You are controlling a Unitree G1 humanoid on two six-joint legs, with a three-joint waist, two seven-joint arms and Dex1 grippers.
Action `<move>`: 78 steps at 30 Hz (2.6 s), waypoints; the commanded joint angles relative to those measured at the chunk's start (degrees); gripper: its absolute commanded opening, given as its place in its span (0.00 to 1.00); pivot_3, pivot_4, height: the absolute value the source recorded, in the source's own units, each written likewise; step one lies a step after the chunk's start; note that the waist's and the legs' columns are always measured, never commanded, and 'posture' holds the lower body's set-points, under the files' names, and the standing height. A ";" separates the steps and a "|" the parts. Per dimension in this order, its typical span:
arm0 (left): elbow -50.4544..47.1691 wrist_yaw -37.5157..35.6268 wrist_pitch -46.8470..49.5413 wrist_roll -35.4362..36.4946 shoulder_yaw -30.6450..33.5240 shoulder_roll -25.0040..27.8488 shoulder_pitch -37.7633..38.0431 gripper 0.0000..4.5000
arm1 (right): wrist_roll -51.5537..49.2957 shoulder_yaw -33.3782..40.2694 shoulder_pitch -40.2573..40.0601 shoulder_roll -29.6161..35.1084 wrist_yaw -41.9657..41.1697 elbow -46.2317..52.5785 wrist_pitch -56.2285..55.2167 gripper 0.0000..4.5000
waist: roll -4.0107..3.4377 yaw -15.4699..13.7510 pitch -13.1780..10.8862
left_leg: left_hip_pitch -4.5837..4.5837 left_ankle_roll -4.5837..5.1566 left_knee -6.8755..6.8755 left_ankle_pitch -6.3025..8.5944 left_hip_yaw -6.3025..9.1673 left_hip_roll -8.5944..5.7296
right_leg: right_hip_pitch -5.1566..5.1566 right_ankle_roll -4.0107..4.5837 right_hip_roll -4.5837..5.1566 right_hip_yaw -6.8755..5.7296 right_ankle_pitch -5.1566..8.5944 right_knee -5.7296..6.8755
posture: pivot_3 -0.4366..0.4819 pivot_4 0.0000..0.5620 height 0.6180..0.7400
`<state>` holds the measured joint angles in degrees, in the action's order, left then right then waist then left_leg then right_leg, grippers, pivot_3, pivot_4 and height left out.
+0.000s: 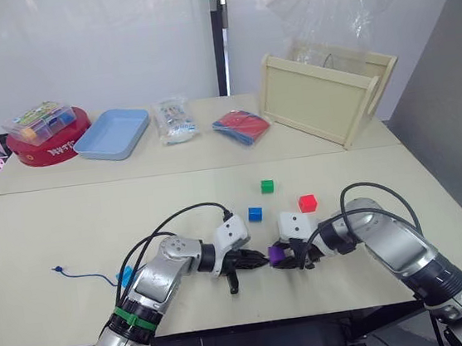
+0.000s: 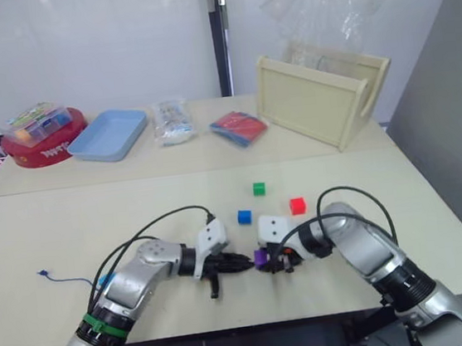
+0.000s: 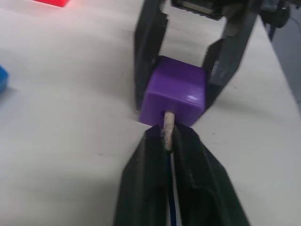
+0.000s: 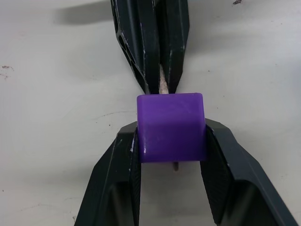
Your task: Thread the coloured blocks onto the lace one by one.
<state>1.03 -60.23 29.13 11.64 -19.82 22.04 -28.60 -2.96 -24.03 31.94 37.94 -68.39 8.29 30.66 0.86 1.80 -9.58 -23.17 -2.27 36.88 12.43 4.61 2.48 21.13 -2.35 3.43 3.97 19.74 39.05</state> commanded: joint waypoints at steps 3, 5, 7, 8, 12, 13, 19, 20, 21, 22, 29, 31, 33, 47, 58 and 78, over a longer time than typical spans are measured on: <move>-5.35 -5.36 -0.21 4.38 1.96 2.47 -0.11 0.52 | -0.51 -1.80 -1.03 -1.29 -0.08 2.66 0.59 0.26 | 0.00 0.33 0.00 | -0.01 0.00 -0.02 0.00 0.00 0.01 | 0.01 0.00 -0.01 0.00 0.00 -0.02 | 0.48 0.27 1.00; -5.82 -7.25 0.85 5.88 3.53 5.20 0.16 0.59 | -0.23 -1.88 -1.22 -1.14 0.06 2.48 0.62 0.26 | 0.00 0.59 0.00 | -0.01 0.00 -0.05 0.00 0.00 0.02 | 0.02 0.00 -0.02 0.00 0.00 -0.02 | 0.48 0.27 1.00; -5.88 -8.54 1.78 7.18 4.12 6.92 -0.01 0.59 | -0.38 -1.76 -1.22 -1.32 0.16 2.56 0.78 0.26 | 0.00 0.77 0.00 | 0.01 0.01 -0.06 0.00 0.00 0.03 | 0.02 0.00 -0.03 0.00 0.00 -0.01 | 0.48 0.27 1.00; -5.62 -8.75 1.66 7.38 4.54 7.63 -0.26 0.59 | -0.41 -1.71 -1.23 -1.41 0.25 2.61 0.87 0.26 | 0.00 0.79 0.00 | 0.02 0.01 -0.07 0.00 0.00 0.04 | 0.02 0.00 -0.04 0.00 0.00 -0.01 | 0.48 0.27 1.00; -3.51 -9.68 -1.76 5.47 4.01 10.22 -0.66 0.59 | -0.17 -1.77 -1.11 -1.52 0.34 2.34 0.87 0.26 | 0.00 0.72 0.00 | 0.01 0.01 -0.07 0.00 0.01 0.03 | 0.02 0.00 -0.04 0.00 0.00 -0.02 | 0.48 0.27 1.00; -2.99 -10.20 -2.85 4.68 3.36 10.97 -0.39 0.59 | -0.21 -1.72 -1.08 -1.55 0.35 2.38 1.00 0.26 | 0.00 0.72 0.00 | 0.02 0.01 -0.07 0.00 0.01 0.03 | 0.02 0.00 -0.04 0.00 0.00 -0.02 | 0.48 0.27 1.00; -0.08 -9.77 -8.22 0.81 1.24 11.34 0.08 0.59 | -0.35 -1.46 -1.05 -1.44 0.44 2.96 1.81 0.26 | 0.00 0.67 0.00 | 0.01 0.01 -0.07 0.00 0.01 0.04 | 0.03 0.00 -0.04 -0.01 0.00 -0.01 | 0.48 0.27 1.00; 0.61 -9.69 -9.44 -0.32 0.59 11.31 -0.04 0.59 | -0.42 -1.39 -1.01 -1.45 0.46 3.03 2.03 0.26 | 0.00 0.66 0.00 | 0.01 0.01 -0.07 0.00 0.01 0.04 | 0.03 0.00 -0.04 -0.01 0.00 -0.01 | 0.48 0.27 1.00; 1.49 -9.11 -10.64 -1.35 0.13 10.92 -0.01 0.59 | -0.48 -1.34 -1.04 -1.39 0.48 3.23 2.29 0.26 | 0.00 0.66 0.00 | 0.01 0.01 -0.07 0.00 0.01 0.04 | 0.03 0.00 -0.04 -0.01 0.00 -0.01 | 0.48 0.27 1.00; 2.15 -8.84 -11.37 -1.90 -0.17 10.58 0.04 0.53 | -0.54 -1.30 -1.07 -1.37 0.51 3.40 2.50 0.26 | 0.00 0.66 0.00 | 0.01 0.01 -0.07 0.00 0.01 0.03 | 0.03 0.00 -0.04 -0.01 0.00 -0.01 | 0.48 0.27 1.00; 3.48 -9.26 -13.30 -3.99 -1.61 9.68 0.83 0.04 | -0.85 -1.05 -1.43 -1.12 0.79 4.37 3.49 0.26 | 0.00 0.60 0.00 | 0.01 0.01 -0.07 0.01 0.01 0.03 | 0.02 0.00 -0.04 -0.01 0.00 -0.01 | 0.48 0.27 1.00; 3.01 -9.85 -13.27 -3.67 -1.78 9.72 1.21 0.00 | -0.90 -0.99 -1.53 -1.07 0.88 4.56 3.65 0.26 | -0.01 0.60 0.00 | 0.01 0.01 -0.06 0.01 0.01 0.03 | 0.02 0.00 -0.04 -0.01 0.00 -0.01 | 0.48 0.27 1.00; 1.53 -10.26 -11.89 -1.84 -1.30 8.95 1.52 0.00 | -0.88 -1.01 -1.59 -1.09 1.00 4.60 3.82 0.26 | -0.01 0.59 0.00 | 0.01 0.01 -0.07 0.01 0.01 0.03 | 0.02 0.00 -0.04 -0.01 0.00 -0.01 | 0.48 0.27 1.00; -0.21 -6.40 -8.58 -1.32 -1.14 1.96 -1.12 0.00 | -0.69 -1.90 -1.77 -1.38 1.56 5.53 5.11 0.26 | 0.00 0.40 0.00 | -0.01 0.01 -0.03 0.00 0.01 0.01 | 0.01 0.00 -0.02 -0.01 0.00 -0.01 | 0.48 0.27 1.00; -1.27 -6.31 -8.10 -1.30 0.27 2.63 -0.81 0.00 | -1.35 -1.92 -1.84 -1.79 1.83 6.11 6.02 0.26 | 0.00 0.38 0.00 | 0.00 0.00 -0.02 0.00 0.01 0.01 | 0.01 0.00 -0.01 -0.01 0.00 0.01 | 0.48 0.27 1.00; -1.04 -8.24 -7.51 -0.58 -1.04 3.38 -1.75 1.00 | -5.23 3.44 -3.43 0.98 4.57 12.28 12.09 0.86 | 0.00 0.13 0.00 | -0.06 0.01 -0.02 0.00 0.01 0.00 | 0.03 0.00 -0.01 -0.01 0.00 -0.02 | 0.48 0.27 1.00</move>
<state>0.80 -68.23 22.71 11.07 -20.53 25.67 -29.49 -7.08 -22.59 28.38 38.58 -64.23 18.11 42.09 0.86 1.93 -9.58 -23.24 -2.27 36.87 12.43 4.63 2.49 21.16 -2.35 3.43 3.96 19.74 39.02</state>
